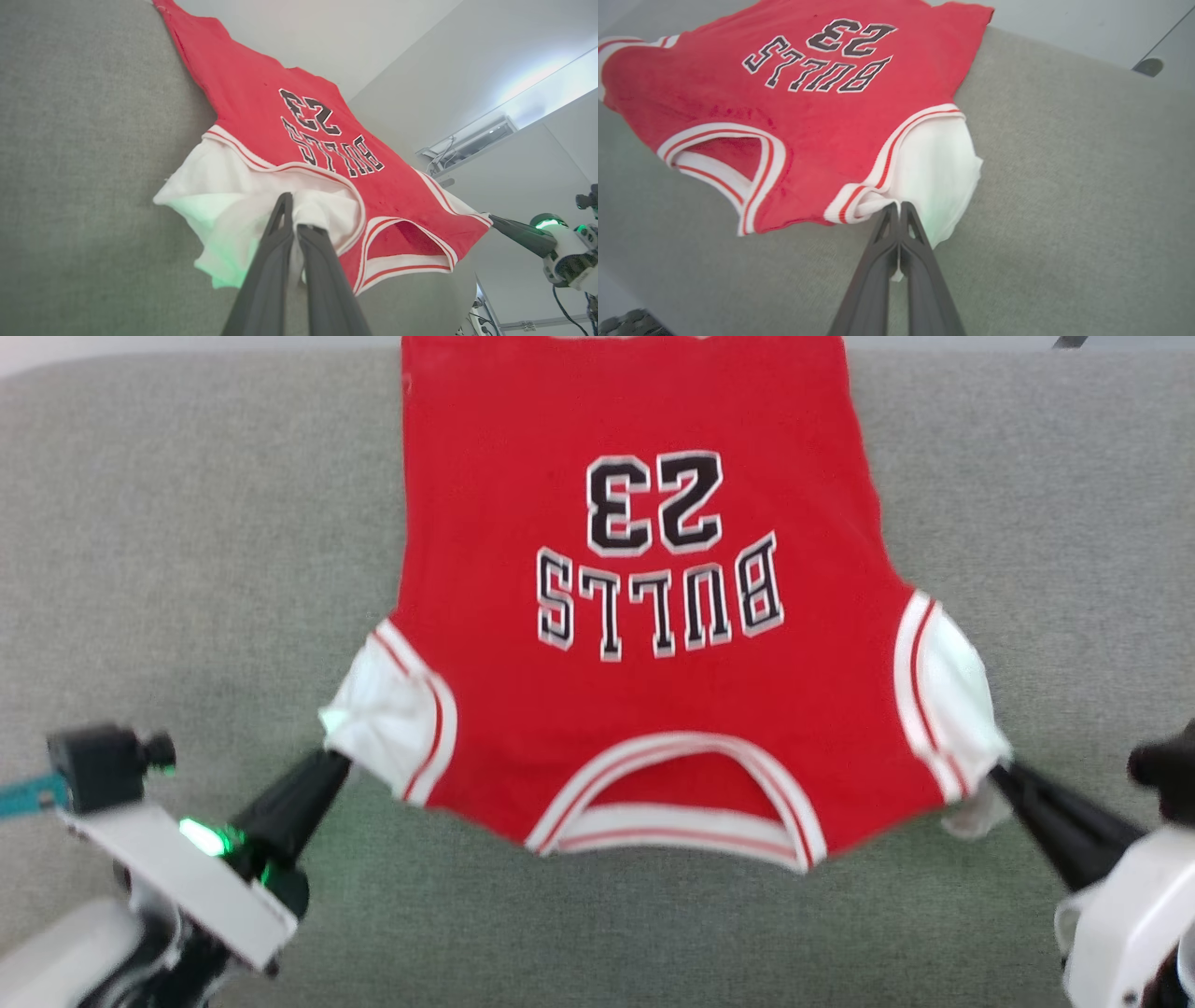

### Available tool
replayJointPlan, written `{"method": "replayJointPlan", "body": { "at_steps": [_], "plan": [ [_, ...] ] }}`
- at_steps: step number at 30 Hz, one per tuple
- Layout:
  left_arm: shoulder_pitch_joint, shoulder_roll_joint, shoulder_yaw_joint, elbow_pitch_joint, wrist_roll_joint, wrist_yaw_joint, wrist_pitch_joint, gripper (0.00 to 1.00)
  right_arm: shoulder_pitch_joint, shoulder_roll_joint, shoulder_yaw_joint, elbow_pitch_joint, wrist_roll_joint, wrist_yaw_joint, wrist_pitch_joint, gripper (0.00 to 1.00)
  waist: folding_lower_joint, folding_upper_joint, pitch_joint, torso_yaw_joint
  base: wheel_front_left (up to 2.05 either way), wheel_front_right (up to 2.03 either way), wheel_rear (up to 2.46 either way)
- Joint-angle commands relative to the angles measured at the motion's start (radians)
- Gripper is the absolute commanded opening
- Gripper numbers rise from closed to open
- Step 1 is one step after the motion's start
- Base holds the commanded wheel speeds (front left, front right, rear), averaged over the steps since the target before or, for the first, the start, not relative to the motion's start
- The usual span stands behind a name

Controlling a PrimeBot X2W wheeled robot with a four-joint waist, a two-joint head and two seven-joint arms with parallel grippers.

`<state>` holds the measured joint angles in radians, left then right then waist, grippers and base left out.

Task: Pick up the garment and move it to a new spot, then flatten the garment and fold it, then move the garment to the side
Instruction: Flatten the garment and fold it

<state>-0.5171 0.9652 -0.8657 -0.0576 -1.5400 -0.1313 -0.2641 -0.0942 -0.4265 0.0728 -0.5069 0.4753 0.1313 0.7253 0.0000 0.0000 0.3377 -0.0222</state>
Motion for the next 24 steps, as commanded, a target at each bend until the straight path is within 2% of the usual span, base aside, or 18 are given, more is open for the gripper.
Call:
{"method": "replayJointPlan", "body": {
  "at_steps": [1, 9, 14, 19, 24],
  "plan": [
    [0.062, 0.016, 0.013, -0.025, 0.025, 0.001, 0.001, 0.00, 0.064, 0.007, -0.010, -0.031, 0.011, -0.001, 0.024, 0.00, 0.0000, 0.0000, -0.019, -0.011, 0.00, 0.00, 0.00],
    [0.236, 0.073, 0.069, -0.101, 0.059, 0.001, 0.001, 0.00, 0.232, 0.024, -0.016, -0.127, 0.021, -0.001, 0.117, 0.00, 0.0000, 0.0000, -0.024, -0.024, 0.00, 0.00, 0.00],
    [0.293, 0.099, 0.079, -0.123, 0.082, 0.001, 0.000, 0.00, 0.279, 0.032, -0.011, -0.161, 0.023, -0.001, 0.146, 0.00, 0.0000, 0.0000, -0.016, -0.032, 0.00, 0.00, 0.00],
    [0.300, 0.088, 0.070, -0.109, 0.118, 0.001, 0.001, 0.00, 0.261, 0.022, 0.035, -0.145, 0.050, -0.001, 0.140, 0.00, 0.0000, 0.0000, 0.007, -0.038, 0.00, 0.00, 0.00],
    [0.255, 0.055, 0.036, -0.042, 0.164, 0.001, 0.023, 0.00, 0.209, -0.013, 0.099, -0.058, 0.057, -0.001, 0.121, 0.00, 0.0000, 0.0000, 0.039, -0.035, 0.00, 0.00, 0.00]
  ]
}}
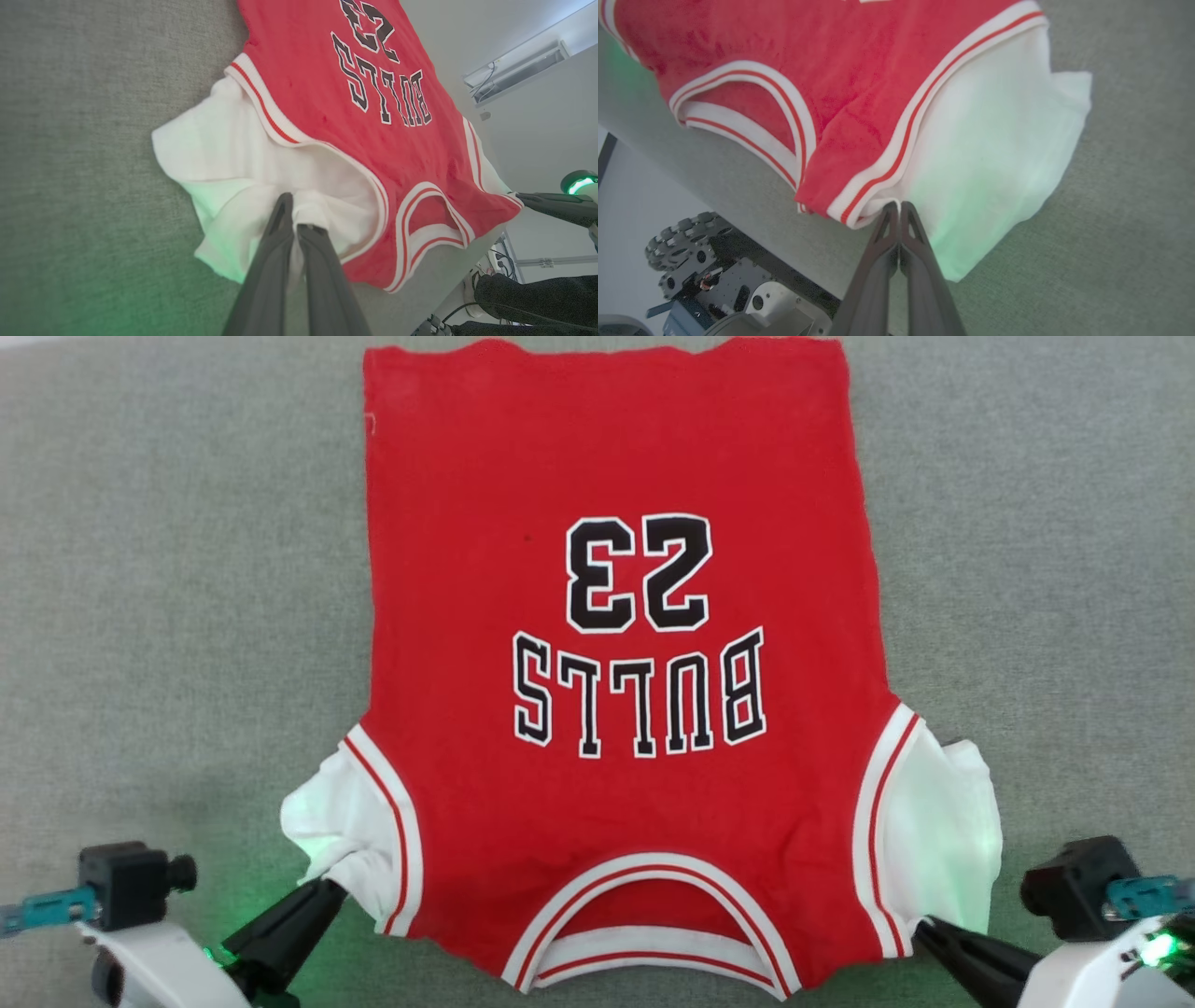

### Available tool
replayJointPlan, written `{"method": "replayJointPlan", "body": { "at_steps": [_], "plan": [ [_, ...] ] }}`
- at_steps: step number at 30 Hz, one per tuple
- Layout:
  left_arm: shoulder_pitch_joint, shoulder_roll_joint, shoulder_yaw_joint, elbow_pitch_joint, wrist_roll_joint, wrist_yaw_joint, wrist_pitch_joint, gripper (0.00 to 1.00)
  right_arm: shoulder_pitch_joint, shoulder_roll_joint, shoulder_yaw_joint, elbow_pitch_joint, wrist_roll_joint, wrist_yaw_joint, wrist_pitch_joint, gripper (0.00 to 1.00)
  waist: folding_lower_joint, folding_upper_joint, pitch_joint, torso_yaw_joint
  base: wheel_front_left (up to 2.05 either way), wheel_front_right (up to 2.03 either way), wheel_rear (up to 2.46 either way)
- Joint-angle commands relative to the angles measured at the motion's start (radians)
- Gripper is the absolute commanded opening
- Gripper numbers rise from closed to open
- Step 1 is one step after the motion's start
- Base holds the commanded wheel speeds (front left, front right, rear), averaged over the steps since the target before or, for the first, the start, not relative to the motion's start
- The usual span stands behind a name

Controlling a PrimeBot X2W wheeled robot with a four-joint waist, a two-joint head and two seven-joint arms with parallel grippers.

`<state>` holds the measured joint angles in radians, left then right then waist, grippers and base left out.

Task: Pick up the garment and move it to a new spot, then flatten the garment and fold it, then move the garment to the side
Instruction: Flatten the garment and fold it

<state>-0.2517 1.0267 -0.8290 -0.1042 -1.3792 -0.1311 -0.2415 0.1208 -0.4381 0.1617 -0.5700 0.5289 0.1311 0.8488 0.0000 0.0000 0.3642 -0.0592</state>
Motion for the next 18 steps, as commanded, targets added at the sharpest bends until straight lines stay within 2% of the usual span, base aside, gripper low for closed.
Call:
{"method": "replayJointPlan", "body": {
  "at_steps": [1, 13, 18],
  "plan": [
    [-0.018, -0.018, -0.008, 0.015, 0.004, 0.001, 0.004, 0.00, -0.014, -0.005, 0.020, 0.026, 0.008, -0.001, -0.009, 0.00, 0.0000, 0.0000, 0.019, 0.005, 0.00, 0.00, 0.00],
    [-0.098, -0.079, -0.075, 0.174, 0.083, 0.007, 0.013, 0.00, -0.083, -0.043, 0.126, 0.227, -0.021, -0.001, -0.095, 0.00, 0.0000, 0.0000, 0.081, 0.024, 0.00, 0.00, 0.00],
    [-0.123, -0.100, -0.098, 0.220, 0.095, 0.009, 0.012, 0.00, -0.111, -0.035, 0.176, 0.299, -0.027, -0.001, -0.132, 0.00, 0.0000, 0.0000, 0.092, 0.021, 0.00, 0.00, 0.00]
  ]
}}
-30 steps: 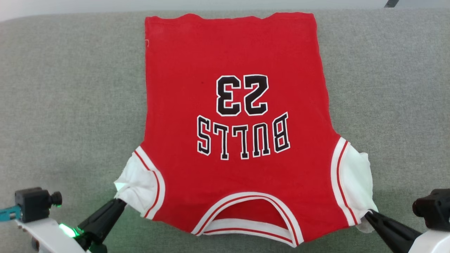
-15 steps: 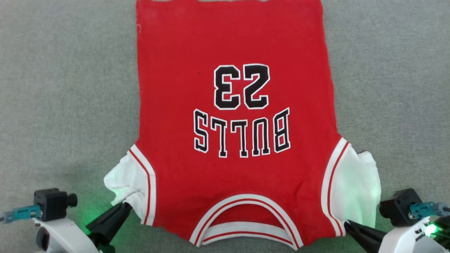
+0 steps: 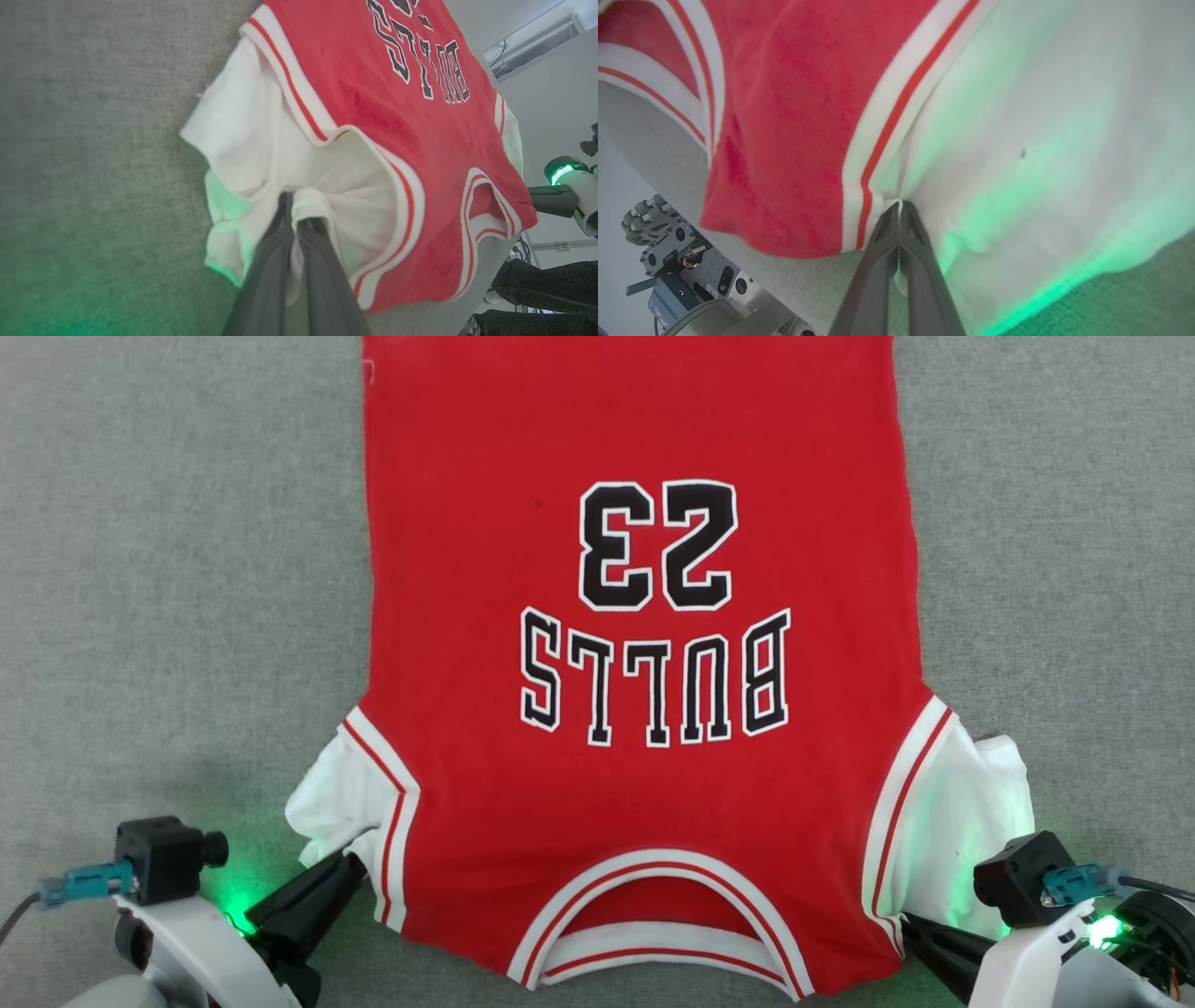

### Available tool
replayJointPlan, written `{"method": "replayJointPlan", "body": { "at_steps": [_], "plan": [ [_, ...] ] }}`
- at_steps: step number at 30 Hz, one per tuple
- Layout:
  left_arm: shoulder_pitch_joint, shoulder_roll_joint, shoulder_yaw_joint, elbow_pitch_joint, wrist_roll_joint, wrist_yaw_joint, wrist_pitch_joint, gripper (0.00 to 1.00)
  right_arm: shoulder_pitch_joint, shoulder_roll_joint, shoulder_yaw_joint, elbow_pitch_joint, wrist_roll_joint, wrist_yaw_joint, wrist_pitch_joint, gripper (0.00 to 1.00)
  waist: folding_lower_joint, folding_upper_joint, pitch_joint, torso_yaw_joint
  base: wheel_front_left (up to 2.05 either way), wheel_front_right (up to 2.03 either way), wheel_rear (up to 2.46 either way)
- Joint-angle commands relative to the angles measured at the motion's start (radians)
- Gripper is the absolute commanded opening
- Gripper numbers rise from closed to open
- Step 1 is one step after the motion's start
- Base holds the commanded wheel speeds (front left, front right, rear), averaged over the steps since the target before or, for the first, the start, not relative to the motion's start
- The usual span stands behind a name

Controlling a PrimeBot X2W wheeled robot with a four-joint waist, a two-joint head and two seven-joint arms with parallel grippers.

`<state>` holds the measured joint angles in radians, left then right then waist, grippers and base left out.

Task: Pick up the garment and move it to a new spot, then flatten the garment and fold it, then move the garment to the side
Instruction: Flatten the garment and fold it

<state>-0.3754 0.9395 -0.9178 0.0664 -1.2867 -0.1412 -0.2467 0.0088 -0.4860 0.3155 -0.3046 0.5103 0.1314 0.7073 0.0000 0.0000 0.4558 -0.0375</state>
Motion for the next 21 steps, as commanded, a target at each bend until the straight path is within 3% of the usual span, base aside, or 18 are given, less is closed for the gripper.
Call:
{"method": "replayJointPlan", "body": {
  "at_steps": [1, 7, 8, 9, 10, 11, 17, 21],
  "plan": [
    [-0.002, -0.015, -0.013, 0.054, 0.001, 0.019, 0.018, 0.00, -0.005, 0.013, 0.030, 0.045, -0.011, -0.001, 0.004, 0.00, 0.0000, 0.0000, 0.002, -0.001, 0.00, 0.00, 0.00],
    [-0.020, -0.026, -0.029, 0.060, -0.012, 0.019, 0.009, 0.00, -0.033, 0.010, 0.068, 0.087, -0.014, -0.002, -0.027, 0.00, 0.0000, 0.0000, 0.001, -0.009, 0.00, 0.00, 0.00],
    [-0.021, -0.025, -0.030, 0.060, -0.015, 0.019, 0.007, 0.00, -0.037, 0.012, 0.071, 0.086, -0.018, -0.002, -0.036, 0.14, 0.0000, 0.0000, 0.000, -0.011, 0.00, 0.00, 0.00],
    [-0.021, -0.026, -0.030, 0.058, -0.020, 0.019, 0.006, 0.00, -0.040, 0.013, 0.070, 0.085, -0.021, -0.002, -0.044, 0.45, 0.0000, 0.0000, -0.003, -0.014, 0.00, 0.00, 0.00],
    [-0.019, -0.026, -0.030, 0.054, -0.023, 0.019, 0.004, 0.00, -0.041, 0.012, 0.066, 0.082, -0.025, -0.002, -0.050, 0.87, 0.0000, 0.0000, -0.006, -0.016, 0.00, 0.00, 0.00],
    [-0.016, -0.025, -0.030, 0.051, -0.027, 0.019, 0.001, 0.00, -0.041, 0.011, 0.060, 0.073, -0.030, -0.002, -0.054, 1.00, 0.0000, 0.0000, -0.010, -0.018, 0.00, 0.00, 0.00],
    [0.016, -0.026, -0.013, 0.024, -0.044, 0.016, -0.009, 0.00, -0.001, 0.010, -0.033, -0.062, 0.003, -0.001, -0.046, 1.00, 0.0000, 0.0000, -0.037, -0.029, 0.00, 0.00, 0.00],
    [0.032, -0.027, 0.006, -0.003, -0.034, 0.013, -0.014, 0.00, 0.003, 0.008, -0.133, -0.194, 0.040, -0.001, 0.019, 1.00, 0.0000, 0.0000, -0.040, -0.025, 0.00, 0.00, 0.00]
  ]
}}
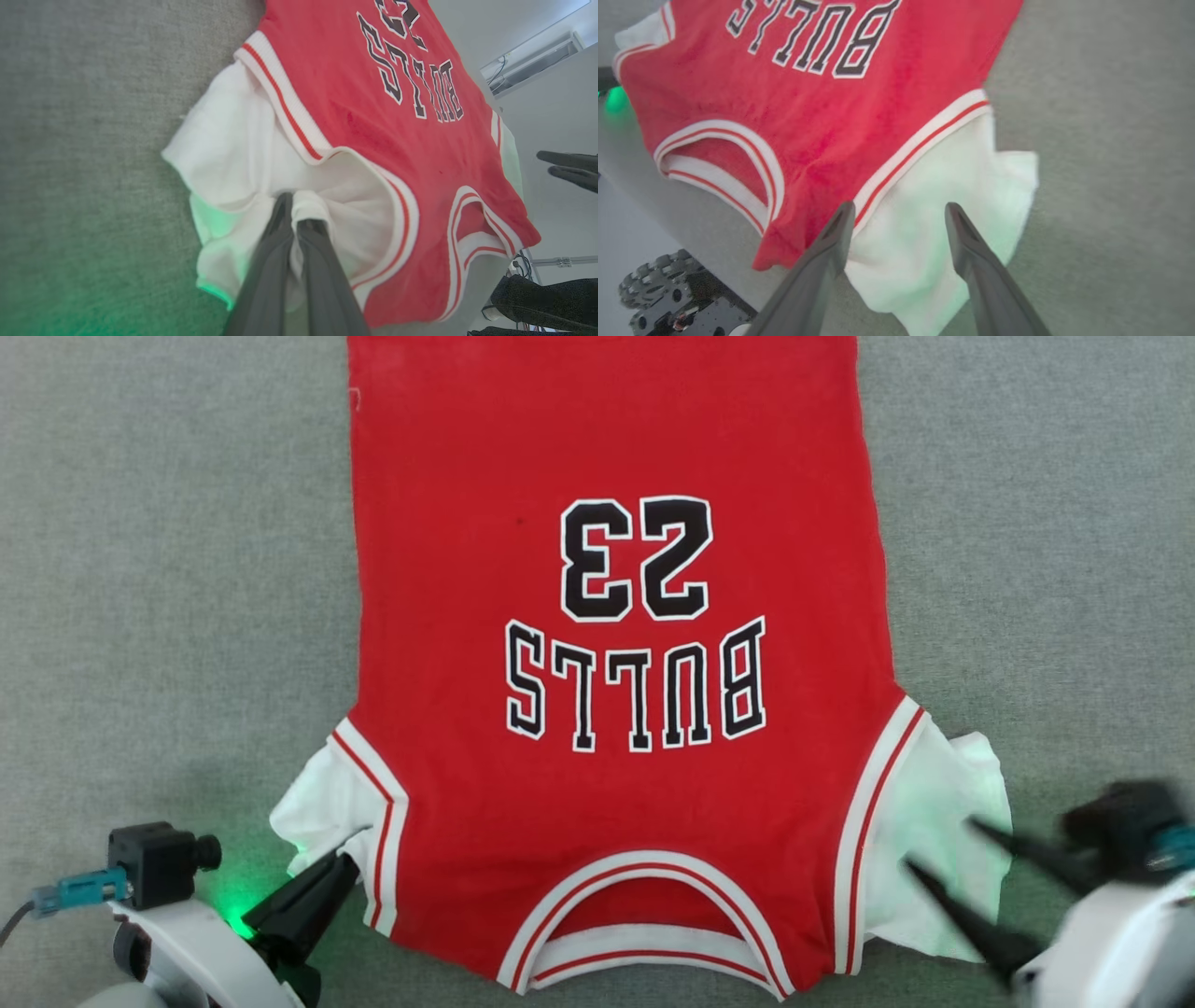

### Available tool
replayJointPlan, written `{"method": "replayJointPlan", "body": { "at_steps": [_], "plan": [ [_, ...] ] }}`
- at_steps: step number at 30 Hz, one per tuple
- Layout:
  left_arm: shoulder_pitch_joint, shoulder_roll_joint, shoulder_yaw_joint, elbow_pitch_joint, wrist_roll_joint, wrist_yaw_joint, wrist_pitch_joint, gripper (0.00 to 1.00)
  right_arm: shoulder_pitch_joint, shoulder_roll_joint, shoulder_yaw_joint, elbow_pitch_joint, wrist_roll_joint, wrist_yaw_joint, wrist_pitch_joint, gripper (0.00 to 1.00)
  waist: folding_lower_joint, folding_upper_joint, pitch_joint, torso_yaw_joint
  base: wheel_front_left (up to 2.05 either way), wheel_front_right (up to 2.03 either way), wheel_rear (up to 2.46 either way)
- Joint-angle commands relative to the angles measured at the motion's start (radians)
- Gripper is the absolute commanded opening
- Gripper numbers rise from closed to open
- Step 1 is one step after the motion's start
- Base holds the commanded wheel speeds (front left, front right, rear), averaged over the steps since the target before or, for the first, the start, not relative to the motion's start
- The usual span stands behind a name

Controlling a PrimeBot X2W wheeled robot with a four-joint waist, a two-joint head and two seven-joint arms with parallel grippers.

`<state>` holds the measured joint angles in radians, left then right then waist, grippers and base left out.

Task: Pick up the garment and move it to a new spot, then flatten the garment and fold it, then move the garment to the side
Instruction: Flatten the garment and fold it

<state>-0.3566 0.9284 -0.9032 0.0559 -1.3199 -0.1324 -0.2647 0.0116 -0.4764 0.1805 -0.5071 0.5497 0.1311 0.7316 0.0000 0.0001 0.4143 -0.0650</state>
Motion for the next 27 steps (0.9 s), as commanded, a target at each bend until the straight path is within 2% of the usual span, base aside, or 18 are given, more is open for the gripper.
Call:
{"method": "replayJointPlan", "body": {
  "at_steps": [1, 5, 9, 12, 15, 20, 27],
  "plan": [
    [0.014, -0.018, -0.005, -0.001, 0.004, 0.003, 0.004, 0.00, -0.010, 0.001, -0.027, -0.022, 0.013, -0.001, 0.017, 1.00, 0.0000, -0.0001, 0.004, 0.006, 0.00, 0.00, 0.00],
    [-0.004, -0.021, 0.005, -0.036, 0.025, 0.003, 0.003, 0.00, -0.096, 0.000, -0.143, -0.099, 0.062, -0.001, 0.119, 1.00, 0.0000, -0.0001, 0.029, 0.034, 0.00, 0.00, 0.00],
    [-0.037, -0.026, 0.008, -0.067, 0.046, 0.003, 0.002, 0.00, -0.284, -0.003, -0.224, -0.045, 0.067, -0.001, 0.214, 1.00, 0.0000, -0.0001, 0.071, 0.070, 0.00, 0.00, 0.00],
    [-0.065, -0.033, -0.003, -0.083, 0.058, 0.003, 0.002, 0.00, -0.470, 0.022, -0.218, 0.071, 0.039, 0.000, 0.279, 1.00, 0.0000, -0.0001, 0.107, 0.099, 0.00, 0.00, 0.00],
    [-0.097, -0.042, -0.016, -0.093, 0.066, 0.003, 0.002, 0.00, -0.667, 0.055, -0.196, 0.238, -0.012, -0.001, 0.344, 1.00, 0.0000, -0.0001, 0.144, 0.131, 0.00, 0.00, 0.00],
    [-0.148, -0.060, -0.031, -0.106, 0.074, 0.003, 0.003, 0.00, -0.958, 0.127, -0.201, 0.509, -0.159, 0.000, 0.428, 1.00, 0.0000, -0.0001, 0.210, 0.186, 0.00, 0.00, 0.00],
    [-0.195, -0.085, -0.040, -0.115, 0.087, 0.004, 0.005, 0.00, -1.240, 0.202, -0.261, 0.817, -0.371, 0.000, 0.460, 1.00, 0.0000, -0.0001, 0.283, 0.249, 0.00, 0.00, 0.00]
  ]
}}
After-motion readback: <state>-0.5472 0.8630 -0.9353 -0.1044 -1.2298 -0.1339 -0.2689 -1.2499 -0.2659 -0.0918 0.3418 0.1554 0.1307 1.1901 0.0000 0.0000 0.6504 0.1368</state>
